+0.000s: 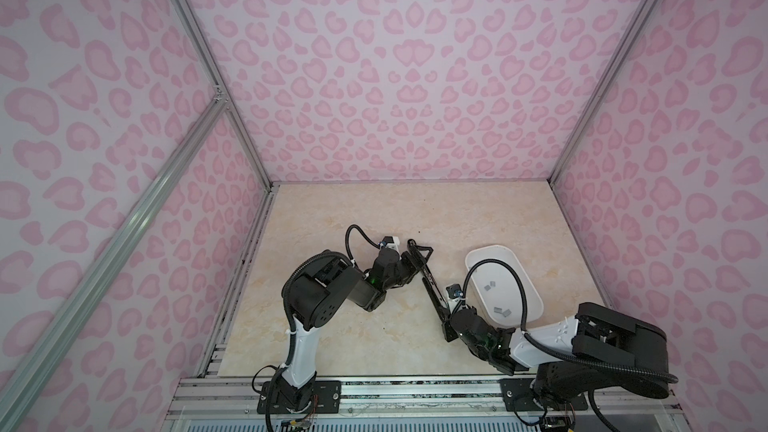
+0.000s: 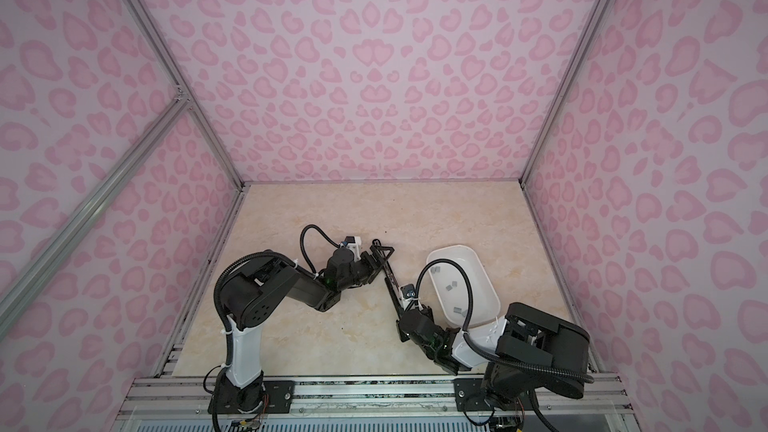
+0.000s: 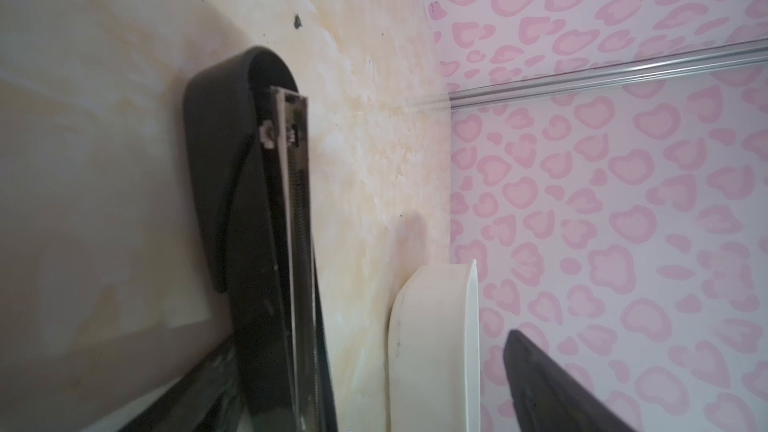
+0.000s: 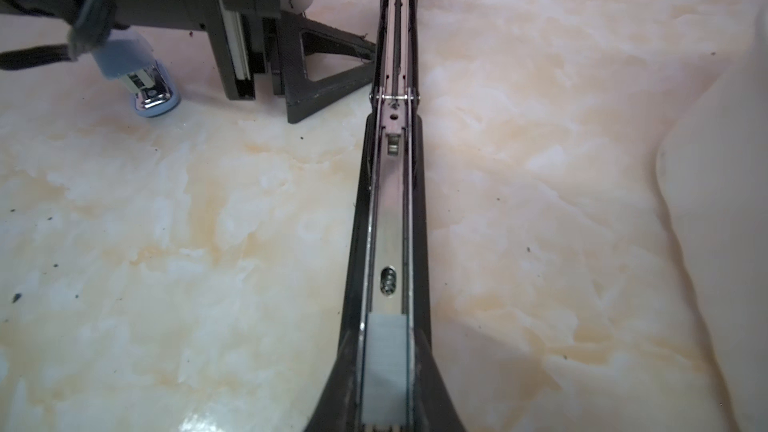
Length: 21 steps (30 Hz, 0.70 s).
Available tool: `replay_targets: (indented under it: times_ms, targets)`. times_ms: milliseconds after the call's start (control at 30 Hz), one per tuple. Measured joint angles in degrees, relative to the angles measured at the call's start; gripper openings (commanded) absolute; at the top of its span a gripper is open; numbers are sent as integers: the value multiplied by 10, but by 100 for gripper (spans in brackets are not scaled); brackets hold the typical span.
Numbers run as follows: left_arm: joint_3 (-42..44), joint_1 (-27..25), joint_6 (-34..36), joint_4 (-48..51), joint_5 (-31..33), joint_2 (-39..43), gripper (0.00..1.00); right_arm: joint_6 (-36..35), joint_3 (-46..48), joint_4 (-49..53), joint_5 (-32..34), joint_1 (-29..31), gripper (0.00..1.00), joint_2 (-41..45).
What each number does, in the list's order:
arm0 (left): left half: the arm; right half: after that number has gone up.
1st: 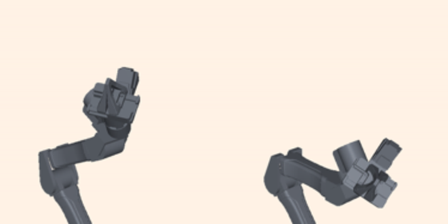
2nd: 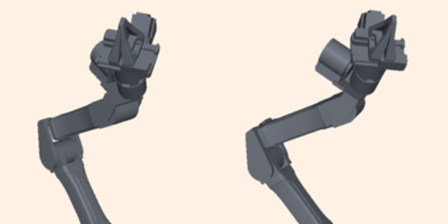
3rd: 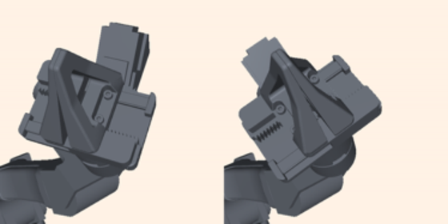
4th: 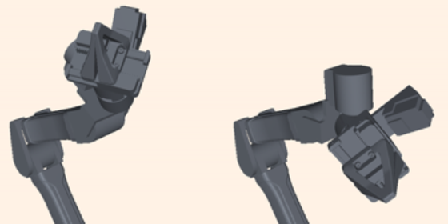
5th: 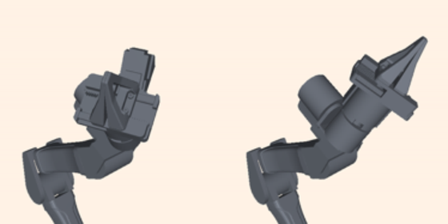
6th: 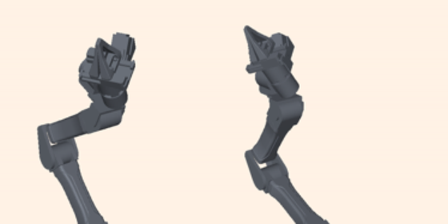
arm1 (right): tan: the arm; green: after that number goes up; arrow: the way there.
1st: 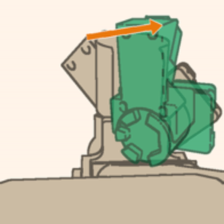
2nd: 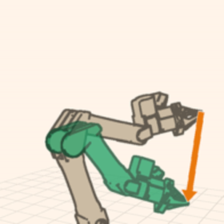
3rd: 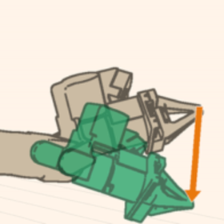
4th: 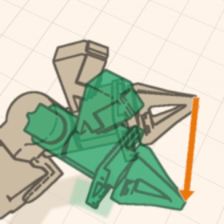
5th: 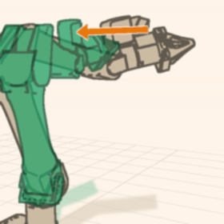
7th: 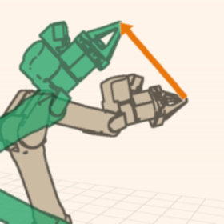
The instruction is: Load the staples into the stapler
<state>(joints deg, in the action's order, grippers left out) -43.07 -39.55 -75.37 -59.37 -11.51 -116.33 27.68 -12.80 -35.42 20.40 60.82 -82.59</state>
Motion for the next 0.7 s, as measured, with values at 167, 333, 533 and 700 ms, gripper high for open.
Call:
replay_targets:
  times_ms: [167,333,533,700]
  targets:
    - [4,4,-17,-10,-1,-4,96,31,2,-12,-32,-6,4,4]
    - [-11,23,-30,-17,-18,-16,96,40,2,-4,-42,-7,2,11]
    - [-51,61,2,32,-36,-19,96,26,2,10,-20,17,2,13]
    - [-76,78,40,72,-52,-17,99,10,0,11,6,35,4,3]
